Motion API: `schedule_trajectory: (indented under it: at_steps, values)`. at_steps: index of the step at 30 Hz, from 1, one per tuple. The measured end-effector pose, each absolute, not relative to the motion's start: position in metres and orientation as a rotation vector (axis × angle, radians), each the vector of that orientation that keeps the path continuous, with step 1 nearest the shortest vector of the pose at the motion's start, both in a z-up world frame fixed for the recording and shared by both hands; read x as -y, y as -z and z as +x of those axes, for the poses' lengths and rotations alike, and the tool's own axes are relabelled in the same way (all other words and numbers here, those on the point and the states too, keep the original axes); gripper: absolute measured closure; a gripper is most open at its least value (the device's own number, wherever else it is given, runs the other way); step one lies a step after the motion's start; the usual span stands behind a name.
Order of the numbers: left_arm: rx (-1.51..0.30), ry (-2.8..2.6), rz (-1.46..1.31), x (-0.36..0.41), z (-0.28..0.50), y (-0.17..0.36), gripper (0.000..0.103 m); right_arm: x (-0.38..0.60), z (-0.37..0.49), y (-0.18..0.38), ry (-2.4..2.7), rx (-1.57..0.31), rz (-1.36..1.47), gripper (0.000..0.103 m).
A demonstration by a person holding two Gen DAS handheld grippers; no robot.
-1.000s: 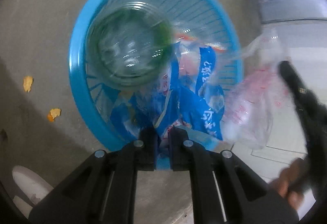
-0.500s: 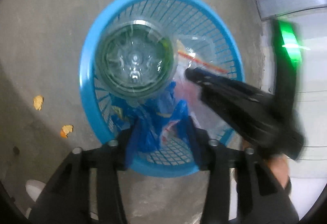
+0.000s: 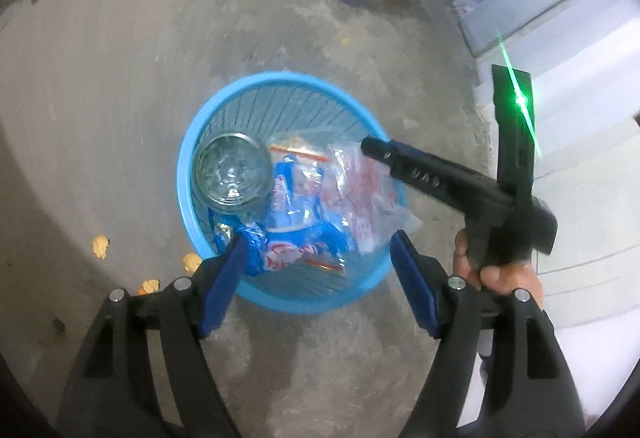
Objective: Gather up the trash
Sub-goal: 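Open the left tool over the basket while the right tool releases the clear bag, then swing both open tools back toward the table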
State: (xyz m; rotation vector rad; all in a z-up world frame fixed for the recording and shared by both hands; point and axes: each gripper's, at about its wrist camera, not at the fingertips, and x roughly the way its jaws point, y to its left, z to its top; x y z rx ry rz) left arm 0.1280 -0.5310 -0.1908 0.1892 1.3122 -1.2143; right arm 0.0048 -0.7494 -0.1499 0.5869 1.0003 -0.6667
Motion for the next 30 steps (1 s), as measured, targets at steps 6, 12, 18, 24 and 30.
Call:
schedule_trajectory:
  at_steps: [6,12,18,24,30]
  values:
    - [-1.181,1.301,0.192,0.498,0.103,0.137,0.033,0.739,-0.034,0.119,0.660,-0.909,0.686,0.075]
    - [-1.031,1.390,0.283,0.441,0.063,0.071,0.027,0.733,-0.049,0.132,0.632,-0.959,0.784,0.075]
    - [-0.933,1.378,0.317,0.363,0.051,0.027,0.023,0.722,-0.014,0.136,0.565,-0.993,0.701,0.028]
    - [-0.856,1.248,0.252,0.278,0.065,0.000,0.023,0.711,0.044,0.193,0.527,-1.278,0.521,0.025]
    - [-0.812,1.189,0.191,0.219,0.065,-0.015,0.022,0.710,0.082,0.257,0.539,-1.488,0.470,0.031]
